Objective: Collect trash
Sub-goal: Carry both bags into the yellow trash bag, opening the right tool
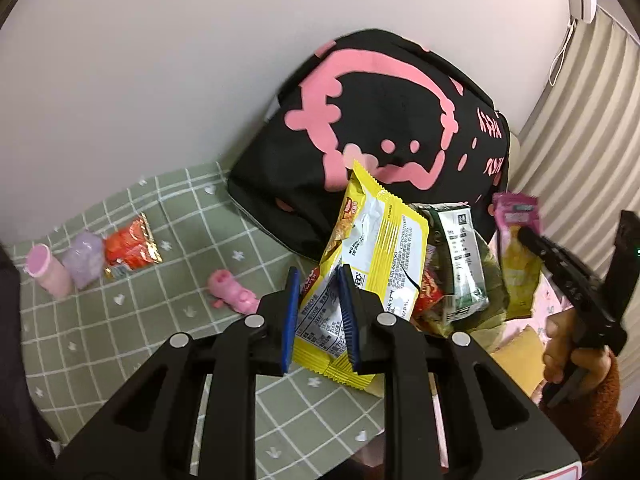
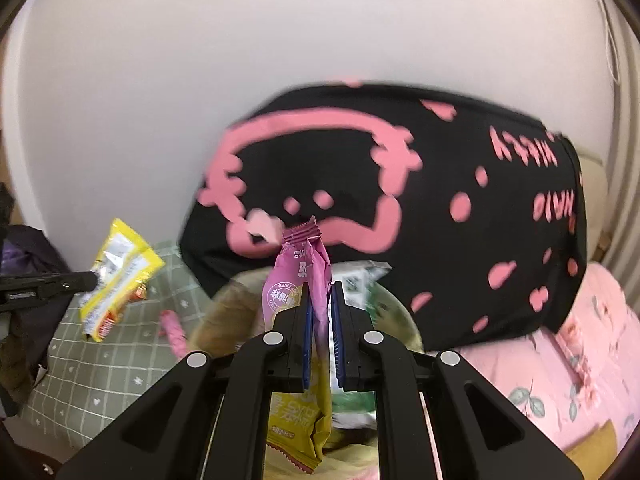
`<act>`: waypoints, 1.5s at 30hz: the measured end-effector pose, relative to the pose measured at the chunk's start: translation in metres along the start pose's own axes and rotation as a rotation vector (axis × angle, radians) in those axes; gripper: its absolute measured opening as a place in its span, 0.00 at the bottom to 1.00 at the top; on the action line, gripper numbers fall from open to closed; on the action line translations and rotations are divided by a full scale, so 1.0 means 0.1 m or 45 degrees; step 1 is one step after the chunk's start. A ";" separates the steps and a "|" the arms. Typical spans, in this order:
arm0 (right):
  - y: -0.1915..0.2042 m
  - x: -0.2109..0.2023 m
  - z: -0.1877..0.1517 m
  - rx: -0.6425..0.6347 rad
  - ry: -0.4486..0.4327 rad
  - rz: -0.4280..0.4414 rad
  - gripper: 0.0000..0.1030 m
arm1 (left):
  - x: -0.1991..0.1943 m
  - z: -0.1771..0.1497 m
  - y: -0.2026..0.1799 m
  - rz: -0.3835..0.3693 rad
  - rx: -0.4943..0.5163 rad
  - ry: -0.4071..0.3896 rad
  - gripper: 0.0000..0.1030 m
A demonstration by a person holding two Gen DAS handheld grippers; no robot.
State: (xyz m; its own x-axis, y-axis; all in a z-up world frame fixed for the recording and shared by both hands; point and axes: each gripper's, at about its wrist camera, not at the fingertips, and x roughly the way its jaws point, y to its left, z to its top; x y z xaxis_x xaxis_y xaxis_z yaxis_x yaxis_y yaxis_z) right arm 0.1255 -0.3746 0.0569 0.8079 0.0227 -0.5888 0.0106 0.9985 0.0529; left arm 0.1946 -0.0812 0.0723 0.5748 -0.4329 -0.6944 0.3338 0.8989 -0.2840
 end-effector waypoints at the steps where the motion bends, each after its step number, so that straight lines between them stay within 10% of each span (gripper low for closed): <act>1: -0.06 0.07 -0.03 0.012 0.022 0.001 0.10 | 0.00 0.00 -0.02 0.009 0.001 -0.007 0.18; 11: -0.20 0.92 -0.23 0.102 0.306 0.050 0.10 | -0.46 0.12 0.53 0.187 -0.221 -0.159 0.18; 25: 0.15 1.04 -0.40 -0.144 0.481 0.089 0.10 | -0.16 -0.14 0.52 0.178 -0.226 -0.007 0.18; 33: 0.08 0.91 -0.32 -0.053 0.450 0.176 0.11 | 0.09 -0.15 0.17 0.098 -0.096 0.060 0.18; 37: 0.08 0.71 -0.25 -0.076 0.361 0.140 0.36 | 0.18 -0.14 0.03 0.065 -0.054 0.079 0.18; 45: -0.13 0.38 -0.15 0.000 0.243 0.144 0.36 | 0.32 -0.16 -0.24 0.034 0.022 0.108 0.18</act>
State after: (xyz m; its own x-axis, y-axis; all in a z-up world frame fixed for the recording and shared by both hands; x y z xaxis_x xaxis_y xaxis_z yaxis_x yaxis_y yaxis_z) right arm 0.1474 -0.3856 0.0222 0.6778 0.1435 -0.7211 -0.0740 0.9891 0.1273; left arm 0.1929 -0.1153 0.0461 0.5183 -0.4011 -0.7553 0.3326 0.9082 -0.2540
